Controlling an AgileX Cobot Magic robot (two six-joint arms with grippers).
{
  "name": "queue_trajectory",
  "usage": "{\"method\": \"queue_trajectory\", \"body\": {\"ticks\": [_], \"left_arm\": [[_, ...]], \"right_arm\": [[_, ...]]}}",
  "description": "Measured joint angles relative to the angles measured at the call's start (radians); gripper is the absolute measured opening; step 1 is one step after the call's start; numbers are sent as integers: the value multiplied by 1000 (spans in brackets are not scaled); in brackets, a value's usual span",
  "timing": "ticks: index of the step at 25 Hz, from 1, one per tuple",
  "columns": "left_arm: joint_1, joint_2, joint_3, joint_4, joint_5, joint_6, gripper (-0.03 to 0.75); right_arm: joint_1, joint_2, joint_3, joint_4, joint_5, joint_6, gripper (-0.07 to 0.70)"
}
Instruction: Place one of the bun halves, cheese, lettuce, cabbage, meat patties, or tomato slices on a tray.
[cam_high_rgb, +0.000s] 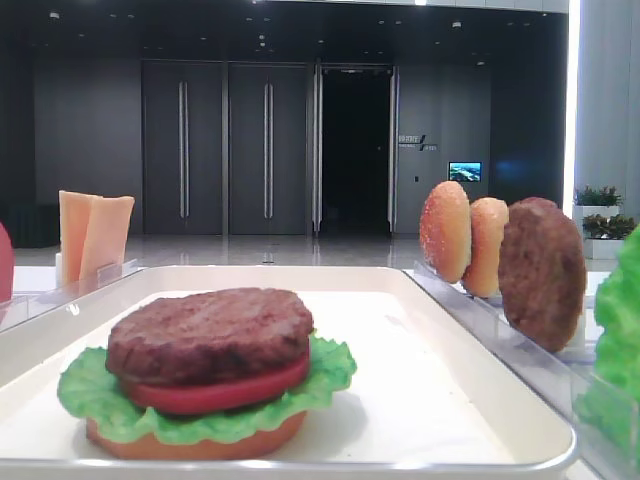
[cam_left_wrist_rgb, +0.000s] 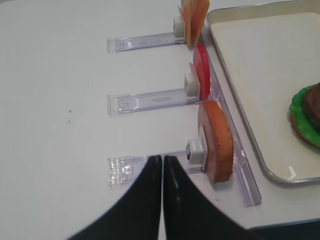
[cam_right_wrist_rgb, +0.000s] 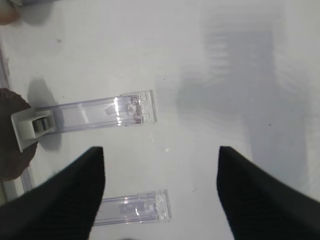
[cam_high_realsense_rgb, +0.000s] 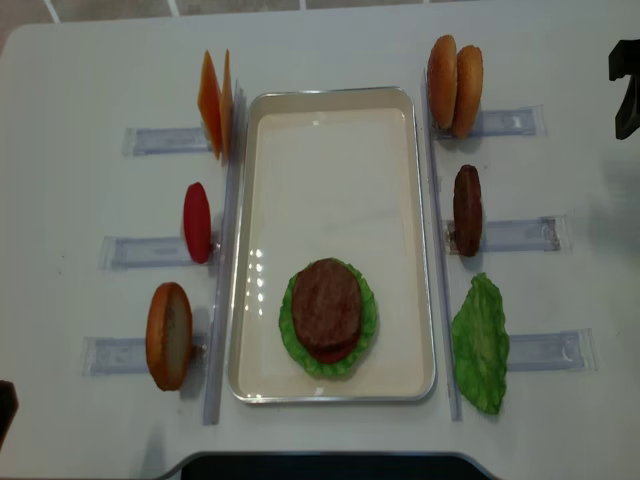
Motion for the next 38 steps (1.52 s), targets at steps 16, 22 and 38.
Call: {"method": "queue_trajectory", "body": {"ticks": [16, 22, 38], "left_arm": [[0, 0, 0, 0, 0, 0, 0], [0, 0, 0, 0, 0, 0, 0], [0, 0, 0, 0, 0, 0, 0]], "right_arm": [[0, -284, 187, -36, 1, 9, 485], [0, -517, 335, -36, 4, 9, 485], [0, -1151, 642, -36, 3, -40, 485]]}}
